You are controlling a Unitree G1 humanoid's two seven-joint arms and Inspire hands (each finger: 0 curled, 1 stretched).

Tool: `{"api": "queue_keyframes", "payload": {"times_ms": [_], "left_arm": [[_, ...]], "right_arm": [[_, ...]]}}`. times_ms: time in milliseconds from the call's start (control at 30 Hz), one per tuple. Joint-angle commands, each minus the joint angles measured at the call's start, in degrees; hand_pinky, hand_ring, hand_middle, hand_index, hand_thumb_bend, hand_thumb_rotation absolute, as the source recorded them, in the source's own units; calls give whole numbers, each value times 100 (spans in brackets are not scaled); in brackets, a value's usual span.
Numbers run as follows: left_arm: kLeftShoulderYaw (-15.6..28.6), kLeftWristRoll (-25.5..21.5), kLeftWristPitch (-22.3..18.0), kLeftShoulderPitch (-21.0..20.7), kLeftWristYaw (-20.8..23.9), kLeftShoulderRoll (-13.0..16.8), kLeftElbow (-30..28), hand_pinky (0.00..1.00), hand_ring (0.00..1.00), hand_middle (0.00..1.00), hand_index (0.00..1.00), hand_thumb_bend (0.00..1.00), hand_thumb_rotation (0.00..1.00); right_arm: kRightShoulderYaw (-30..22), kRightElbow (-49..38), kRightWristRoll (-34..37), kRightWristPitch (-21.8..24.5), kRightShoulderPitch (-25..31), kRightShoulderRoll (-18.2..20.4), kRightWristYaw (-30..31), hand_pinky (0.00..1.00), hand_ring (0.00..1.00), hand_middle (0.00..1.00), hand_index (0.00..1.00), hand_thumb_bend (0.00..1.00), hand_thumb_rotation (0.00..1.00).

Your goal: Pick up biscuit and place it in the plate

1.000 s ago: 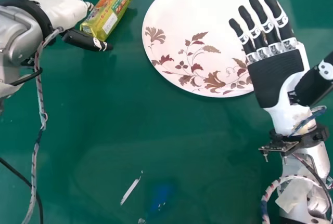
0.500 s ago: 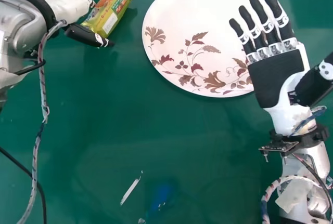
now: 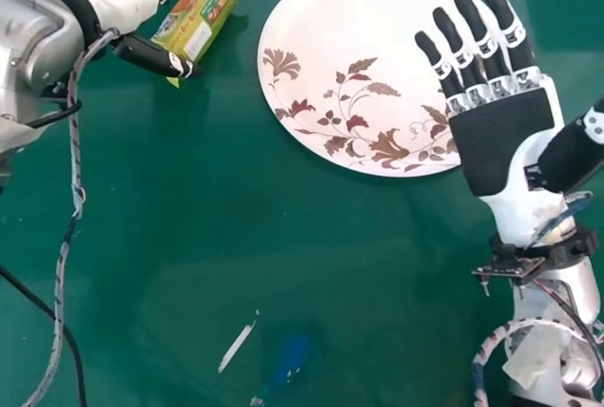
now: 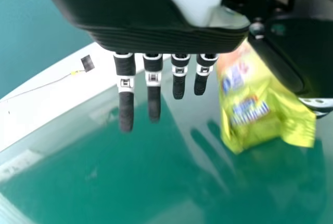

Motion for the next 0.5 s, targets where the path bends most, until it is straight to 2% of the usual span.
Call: {"api": "queue_keyframes", "payload": {"times_ms": [0,133,267,467], "left_arm": [[-63,67,4,61,-191,74,-195,50,71,95,100,100,69],[-39,88,59,128,-259,52,-324,44,63,91,99,100,62],[-10,113,130,216,-109,12,-364,44,64,92,99,100,64],[-21,120,192,431,480,-59,-294,48,67,91,98,100,64]], "right_arm": [[-35,-56,120,93,79,-94,81,100,100,100,97,100,50],[-46,-148,225,249,105,-150,47,100,100,100,98,100,50],[-61,-175,205,218,128,-170,66,100,100,100,98,100,49],[-60,-284,211,270,174,-178,-29,100,100,100,97,100,48]]}}
